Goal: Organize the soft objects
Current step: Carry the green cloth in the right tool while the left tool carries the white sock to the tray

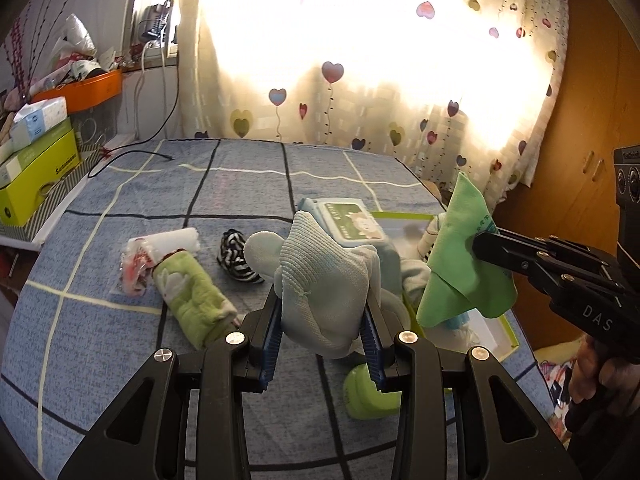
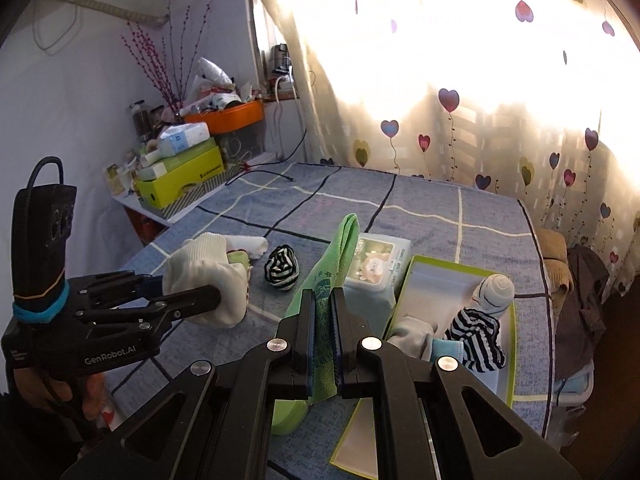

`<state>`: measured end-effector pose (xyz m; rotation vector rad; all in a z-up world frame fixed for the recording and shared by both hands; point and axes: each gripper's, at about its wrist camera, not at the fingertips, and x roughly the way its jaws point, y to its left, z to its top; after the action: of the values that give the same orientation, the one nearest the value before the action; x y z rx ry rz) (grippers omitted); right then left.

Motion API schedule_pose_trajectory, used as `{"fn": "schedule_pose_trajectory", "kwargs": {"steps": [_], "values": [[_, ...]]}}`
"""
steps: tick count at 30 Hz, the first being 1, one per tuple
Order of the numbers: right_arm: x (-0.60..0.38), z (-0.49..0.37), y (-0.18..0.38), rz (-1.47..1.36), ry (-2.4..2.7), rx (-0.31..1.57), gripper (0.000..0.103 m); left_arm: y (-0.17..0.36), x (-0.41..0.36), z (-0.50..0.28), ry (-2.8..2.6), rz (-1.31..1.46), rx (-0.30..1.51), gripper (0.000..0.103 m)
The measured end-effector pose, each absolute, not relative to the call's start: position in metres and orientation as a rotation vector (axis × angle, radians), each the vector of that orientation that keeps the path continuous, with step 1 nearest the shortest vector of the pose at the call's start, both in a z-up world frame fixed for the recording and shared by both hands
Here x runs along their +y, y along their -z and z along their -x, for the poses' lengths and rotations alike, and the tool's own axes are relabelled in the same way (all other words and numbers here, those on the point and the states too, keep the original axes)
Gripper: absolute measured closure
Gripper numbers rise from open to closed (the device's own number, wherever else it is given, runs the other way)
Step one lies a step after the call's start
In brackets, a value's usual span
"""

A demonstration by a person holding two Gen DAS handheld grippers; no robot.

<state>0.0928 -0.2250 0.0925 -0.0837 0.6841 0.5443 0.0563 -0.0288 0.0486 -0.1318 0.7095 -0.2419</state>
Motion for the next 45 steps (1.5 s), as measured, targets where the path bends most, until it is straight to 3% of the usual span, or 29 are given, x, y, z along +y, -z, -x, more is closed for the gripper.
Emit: {"fn": "schedule_pose_trajectory", "kwargs": {"steps": [22,45], "values": [[-0.297,-0.082,-0.088,0.005,-0.436,0.686,0.096,-0.054,-0.102,-0.061,0.362,0.043,0.731,0.066],[-0.344,-0.088,-0.040,-0.038,-0.326,0.821,0.096,-0.010,-0.166,-0.072,0.502,0.004,0.862,0.066]]}}
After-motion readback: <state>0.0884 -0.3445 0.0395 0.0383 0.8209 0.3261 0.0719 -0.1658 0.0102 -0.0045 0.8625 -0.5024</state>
